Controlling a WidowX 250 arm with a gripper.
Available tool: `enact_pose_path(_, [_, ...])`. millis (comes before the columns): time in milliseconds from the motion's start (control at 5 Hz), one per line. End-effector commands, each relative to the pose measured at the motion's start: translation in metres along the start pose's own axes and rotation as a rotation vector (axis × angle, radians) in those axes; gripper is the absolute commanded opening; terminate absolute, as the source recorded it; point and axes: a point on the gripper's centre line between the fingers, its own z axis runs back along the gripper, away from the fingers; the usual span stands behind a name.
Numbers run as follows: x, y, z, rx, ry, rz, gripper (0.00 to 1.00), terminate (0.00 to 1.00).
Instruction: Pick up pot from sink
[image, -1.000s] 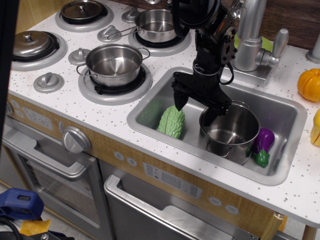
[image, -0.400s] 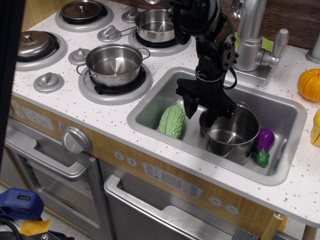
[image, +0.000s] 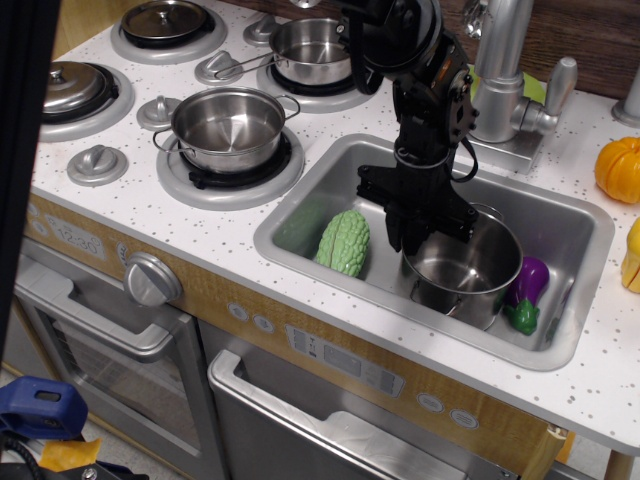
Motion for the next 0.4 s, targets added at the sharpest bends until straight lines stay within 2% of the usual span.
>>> enact_pose_path(0, [0.024,0.004,0.041,0.022,-0.095,0.0,0.0,0.0])
enact_pose_path(200, [0.029,0.008,0.064,0.078,-0.121,0.018,0.0,0.0])
